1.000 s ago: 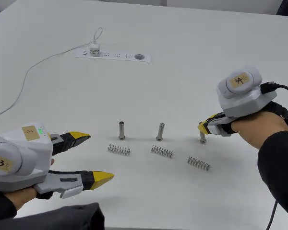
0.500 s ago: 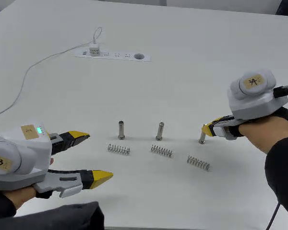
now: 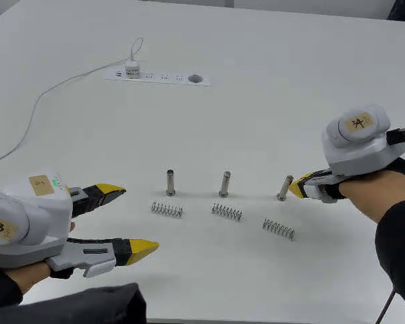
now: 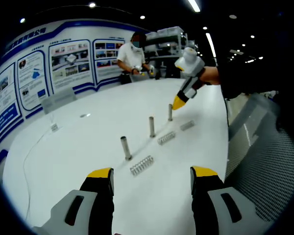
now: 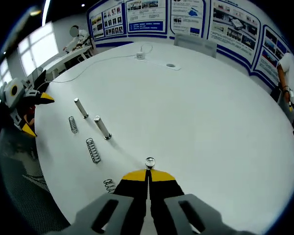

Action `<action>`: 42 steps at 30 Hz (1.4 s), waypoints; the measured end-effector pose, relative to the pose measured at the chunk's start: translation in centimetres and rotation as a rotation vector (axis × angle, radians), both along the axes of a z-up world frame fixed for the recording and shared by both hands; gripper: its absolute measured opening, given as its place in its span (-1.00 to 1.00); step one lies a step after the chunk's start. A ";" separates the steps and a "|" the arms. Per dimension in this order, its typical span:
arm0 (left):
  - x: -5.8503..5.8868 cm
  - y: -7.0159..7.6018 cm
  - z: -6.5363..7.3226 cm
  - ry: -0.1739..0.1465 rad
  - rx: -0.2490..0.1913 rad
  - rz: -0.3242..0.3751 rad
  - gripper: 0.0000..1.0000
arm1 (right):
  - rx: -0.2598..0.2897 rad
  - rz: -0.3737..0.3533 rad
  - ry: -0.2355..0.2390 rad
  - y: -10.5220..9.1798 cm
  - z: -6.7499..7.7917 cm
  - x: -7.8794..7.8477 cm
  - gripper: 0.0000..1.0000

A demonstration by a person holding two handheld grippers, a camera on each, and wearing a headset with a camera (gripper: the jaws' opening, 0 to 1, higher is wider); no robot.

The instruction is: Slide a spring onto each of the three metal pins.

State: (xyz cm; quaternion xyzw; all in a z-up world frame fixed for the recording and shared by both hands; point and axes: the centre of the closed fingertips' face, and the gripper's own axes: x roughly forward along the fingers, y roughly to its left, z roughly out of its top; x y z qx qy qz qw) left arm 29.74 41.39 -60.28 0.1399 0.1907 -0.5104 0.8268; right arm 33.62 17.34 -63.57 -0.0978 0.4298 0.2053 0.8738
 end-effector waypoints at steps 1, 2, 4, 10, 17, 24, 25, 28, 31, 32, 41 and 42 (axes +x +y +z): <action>0.0 0.0 0.0 0.000 0.001 -0.001 0.30 | -0.005 0.004 0.000 0.1 0.0 0.0 -0.96; 0.0 0.0 -0.1 0.000 0.002 -0.002 0.30 | -0.008 0.005 0.002 0.1 0.0 0.0 -0.96; 0.0 -0.1 -0.1 0.000 0.002 -0.004 0.30 | -0.012 0.006 0.002 0.0 0.0 0.1 -0.96; 0.0 0.0 -0.1 0.000 0.001 -0.002 0.30 | -0.010 0.003 0.005 -0.1 0.0 0.1 -0.96; 0.0 0.0 -0.1 -0.001 0.002 -0.003 0.30 | -0.011 0.007 0.003 -0.2 0.1 0.3 -0.96; 0.0 0.0 -0.1 0.001 0.002 -0.004 0.30 | -0.008 0.011 0.003 -0.4 0.1 0.3 -0.96; 0.0 0.0 -0.1 0.002 0.001 -0.003 0.30 | -0.009 0.012 0.003 -0.4 0.1 0.2 -0.96; -0.1 0.0 -0.1 0.002 0.002 -0.004 0.30 | -0.007 0.017 0.003 -0.3 0.1 0.2 -0.95; -0.1 0.0 -0.1 0.001 0.002 -0.004 0.30 | -0.006 0.022 0.003 -0.3 0.1 0.1 -0.95; -0.1 0.0 -0.1 0.001 0.002 -0.004 0.31 | -0.006 0.024 0.003 -0.3 0.1 0.1 -0.94; 0.0 0.0 -0.1 0.003 0.003 -0.002 0.31 | -0.007 0.046 0.010 0.0 -0.1 -0.5 -0.90; 0.0 0.1 -0.1 0.004 0.004 -0.002 0.31 | -0.006 0.048 0.011 0.1 -0.1 -0.6 -0.89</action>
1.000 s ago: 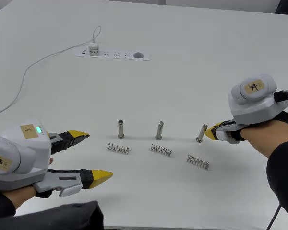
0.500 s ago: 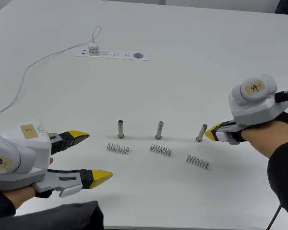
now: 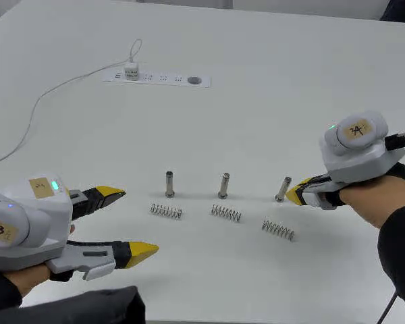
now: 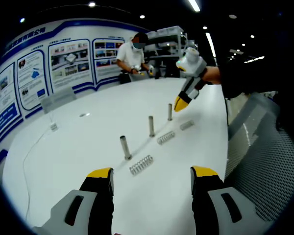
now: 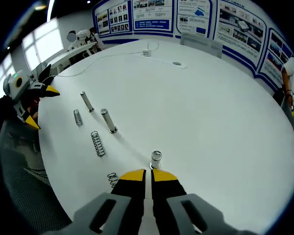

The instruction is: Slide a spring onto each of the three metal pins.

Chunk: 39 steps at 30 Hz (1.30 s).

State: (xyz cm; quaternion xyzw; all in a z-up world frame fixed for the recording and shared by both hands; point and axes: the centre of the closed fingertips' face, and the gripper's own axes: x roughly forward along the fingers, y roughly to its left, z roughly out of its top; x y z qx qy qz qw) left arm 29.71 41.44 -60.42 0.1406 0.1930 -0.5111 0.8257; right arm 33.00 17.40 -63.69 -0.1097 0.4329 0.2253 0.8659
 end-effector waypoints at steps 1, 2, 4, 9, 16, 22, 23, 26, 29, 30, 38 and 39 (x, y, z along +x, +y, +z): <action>0.0 0.0 0.0 0.000 0.000 0.000 0.31 | 0.002 0.005 0.002 0.1 0.0 -0.1 -0.89; 0.0 0.0 0.0 0.001 0.000 0.000 0.31 | 0.003 0.010 0.006 0.2 -0.1 -0.3 -0.88; 0.0 0.0 0.0 0.002 0.001 0.000 0.31 | 0.005 0.022 0.014 0.5 -0.3 -0.6 -0.86; 0.0 0.0 0.0 0.003 0.001 -0.001 0.31 | 0.014 0.044 0.026 1.0 -0.6 -1.2 -0.83; -0.1 0.0 -0.1 0.004 0.002 -0.001 0.31 | 0.035 0.109 0.047 2.7 -1.0 -2.2 -0.79; -0.1 0.0 0.0 0.004 0.001 -0.001 0.31 | 0.033 0.171 0.066 4.2 -1.4 -3.0 -0.77; -0.1 0.0 0.0 0.004 0.001 -0.001 0.30 | 0.032 0.180 0.068 4.4 -1.4 -3.1 -0.77; -0.1 0.0 -0.1 0.005 0.001 -0.001 0.30 | 0.008 0.220 0.081 4.6 -2.0 -3.3 -0.75; -0.1 0.0 -0.1 0.006 0.001 -0.002 0.30 | -0.025 0.251 0.089 4.8 -2.3 -3.4 -0.74; -0.2 0.0 -0.1 0.007 0.001 -0.002 0.30 | -0.033 0.260 0.094 4.9 -2.5 -3.4 -0.74; -0.2 -0.1 -0.1 0.008 0.001 -0.004 0.29 | -0.156 0.364 0.135 5.2 -3.4 -3.4 -0.74; -0.2 -0.1 -0.1 0.008 0.002 -0.004 0.29 | -0.178 0.381 0.147 5.1 -3.5 -3.4 -0.74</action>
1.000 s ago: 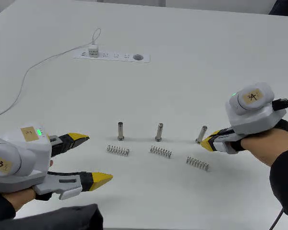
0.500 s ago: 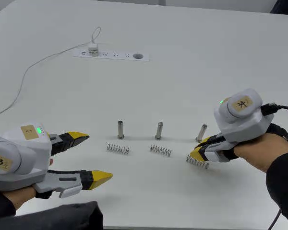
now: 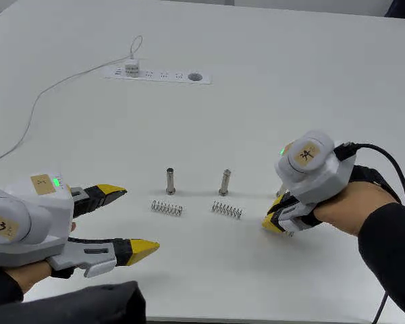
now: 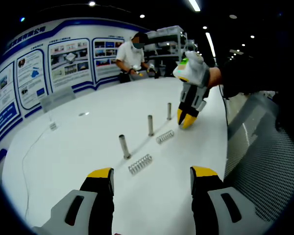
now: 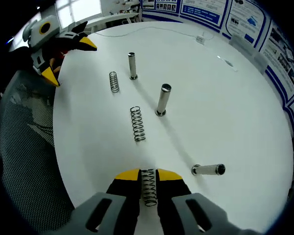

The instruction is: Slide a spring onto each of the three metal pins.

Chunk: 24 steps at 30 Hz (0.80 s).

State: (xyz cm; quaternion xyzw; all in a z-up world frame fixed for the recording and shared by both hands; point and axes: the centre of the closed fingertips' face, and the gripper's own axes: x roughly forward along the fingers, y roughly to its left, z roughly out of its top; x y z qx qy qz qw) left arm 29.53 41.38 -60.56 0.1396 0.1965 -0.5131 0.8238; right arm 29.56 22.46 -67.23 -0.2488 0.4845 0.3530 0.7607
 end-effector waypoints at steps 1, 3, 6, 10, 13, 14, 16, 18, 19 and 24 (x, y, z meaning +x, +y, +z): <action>0.0 0.0 0.0 0.000 0.000 0.000 0.29 | -0.012 0.012 0.004 -0.1 -0.1 -0.1 -0.74; 0.0 0.0 0.0 0.000 0.000 0.002 0.29 | -0.036 0.034 0.020 -0.1 -0.4 -0.2 -0.74; 0.1 0.1 -0.1 0.001 -0.001 0.003 0.29 | -0.049 0.057 0.032 0.0 -0.6 -0.3 -0.74; 0.0 0.1 -0.1 0.003 0.001 0.001 0.29 | -0.061 0.081 0.048 0.1 -0.6 -0.1 -0.74; 0.0 0.0 -0.2 0.005 0.002 0.000 0.29 | -0.064 0.087 0.069 0.1 -0.7 -0.1 -0.74; 0.0 0.0 -0.2 0.006 0.002 0.000 0.28 | -0.064 0.089 0.075 0.1 -0.7 -0.2 -0.75; 0.0 0.0 -0.2 0.007 0.002 -0.001 0.28 | -0.063 0.094 0.089 0.1 -0.7 -0.3 -0.76; 0.0 0.0 -0.2 0.008 0.002 0.000 0.28 | -0.062 0.100 0.102 0.1 -0.7 -0.3 -0.76; 0.0 0.0 -0.3 0.009 0.002 0.000 0.28 | -0.062 0.099 0.108 0.1 -0.8 -0.3 -0.76; -0.1 0.0 -0.2 0.006 0.004 -0.004 0.27 | -0.101 0.123 0.122 0.3 -0.8 -0.4 -0.76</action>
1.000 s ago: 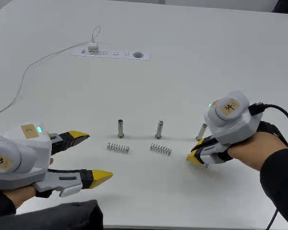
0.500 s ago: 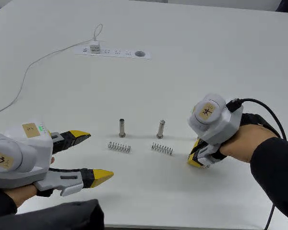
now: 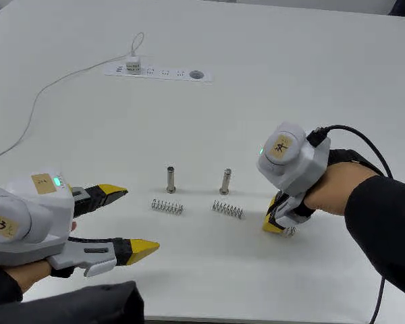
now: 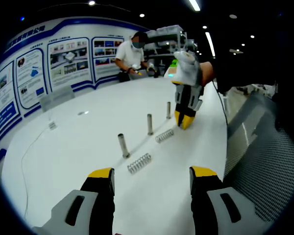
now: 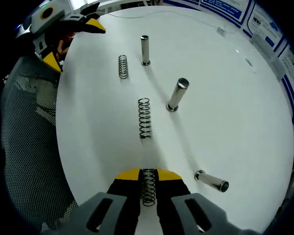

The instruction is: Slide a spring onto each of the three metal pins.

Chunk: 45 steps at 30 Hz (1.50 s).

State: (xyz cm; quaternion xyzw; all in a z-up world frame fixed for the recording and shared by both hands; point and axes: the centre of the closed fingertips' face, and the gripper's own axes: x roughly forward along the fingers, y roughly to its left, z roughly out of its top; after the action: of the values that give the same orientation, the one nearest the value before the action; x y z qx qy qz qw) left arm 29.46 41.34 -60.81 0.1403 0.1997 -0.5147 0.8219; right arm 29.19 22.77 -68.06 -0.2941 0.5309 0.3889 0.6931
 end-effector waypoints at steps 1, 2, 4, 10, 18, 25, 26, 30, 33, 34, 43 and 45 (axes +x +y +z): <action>0.0 0.0 0.0 -0.001 -0.001 0.001 0.27 | -0.011 0.006 -0.002 0.0 0.0 0.0 -0.76; 0.0 0.0 0.1 -0.001 -0.002 0.001 0.27 | -0.019 0.010 -0.006 0.1 0.0 -0.1 -0.77; 0.1 0.1 0.2 -0.004 -0.003 0.004 0.27 | -0.024 0.014 -0.013 0.0 0.0 -0.1 -0.77; 0.0 0.1 0.3 -0.009 -0.004 0.001 0.27 | 0.019 -0.027 -0.035 -0.4 0.2 -0.4 -0.77; -0.1 -0.2 0.4 -0.015 0.008 -0.020 0.26 | 0.130 -0.096 -0.097 0.0 2.1 -0.2 -0.77; -0.4 -0.8 0.9 -0.015 0.008 -0.052 0.23 | 0.195 -0.139 -0.145 0.3 3.5 0.0 -0.77; -0.5 -1.0 1.1 -0.015 0.005 -0.058 0.22 | 0.209 -0.145 -0.153 0.4 3.7 0.1 -0.77; -0.8 -2.1 2.3 -0.015 -0.019 -0.087 0.20 | 0.290 -0.174 -0.190 1.4 5.3 0.5 -0.77; -1.0 -3.1 2.9 -0.009 -0.037 -0.113 0.18 | 0.321 -0.184 -0.208 1.8 6.2 0.6 -0.77; -1.1 -3.5 3.1 -0.006 -0.043 -0.121 0.17 | 0.329 -0.186 -0.215 1.9 6.5 0.7 -0.77; -1.0 -6.9 5.4 0.043 -0.131 -0.167 0.14 | 0.404 -0.204 -0.272 2.9 9.0 1.2 -0.77; -0.8 -7.4 5.7 0.049 -0.146 -0.165 0.11 | 0.416 -0.207 -0.280 3.1 9.3 1.4 -0.77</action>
State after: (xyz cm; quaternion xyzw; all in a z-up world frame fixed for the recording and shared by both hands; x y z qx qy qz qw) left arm 28.62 33.93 -55.09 0.0835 0.1694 -0.5971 0.7796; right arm 30.63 25.82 -58.76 -0.1406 0.3657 0.3722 0.8414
